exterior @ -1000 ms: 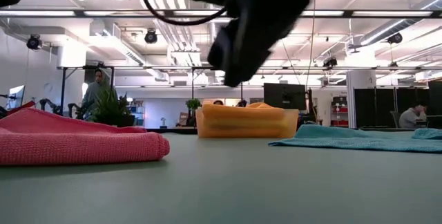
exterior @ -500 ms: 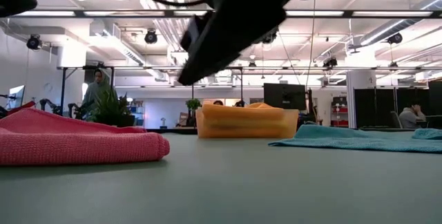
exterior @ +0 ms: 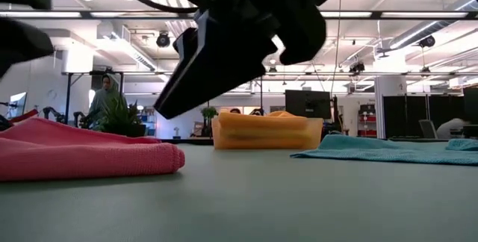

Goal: Fold microfiber towels
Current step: Put the pink folded towel into the orange bin

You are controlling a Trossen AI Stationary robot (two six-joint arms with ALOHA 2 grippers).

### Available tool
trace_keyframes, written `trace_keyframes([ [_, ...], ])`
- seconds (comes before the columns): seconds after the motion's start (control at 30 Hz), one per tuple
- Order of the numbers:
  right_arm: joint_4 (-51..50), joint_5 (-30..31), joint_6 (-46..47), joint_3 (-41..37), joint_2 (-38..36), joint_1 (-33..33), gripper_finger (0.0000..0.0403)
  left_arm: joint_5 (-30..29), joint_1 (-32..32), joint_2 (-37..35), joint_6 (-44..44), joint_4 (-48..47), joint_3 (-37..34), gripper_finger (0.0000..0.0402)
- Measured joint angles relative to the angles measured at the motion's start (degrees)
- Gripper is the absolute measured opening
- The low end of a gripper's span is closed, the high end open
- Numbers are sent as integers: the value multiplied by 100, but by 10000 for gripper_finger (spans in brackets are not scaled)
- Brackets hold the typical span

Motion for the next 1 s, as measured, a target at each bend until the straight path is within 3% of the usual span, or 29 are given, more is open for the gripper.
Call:
trace_keyframes([
  [0.53, 484, 255, -301, 13, 244, -104, 144, -180, 220, 92, -201, -692, -2, 141],
  [1.0, 509, 706, 105, 55, 686, -188, 132, -323, 332, 83, -23, -994, -253, 141],
])
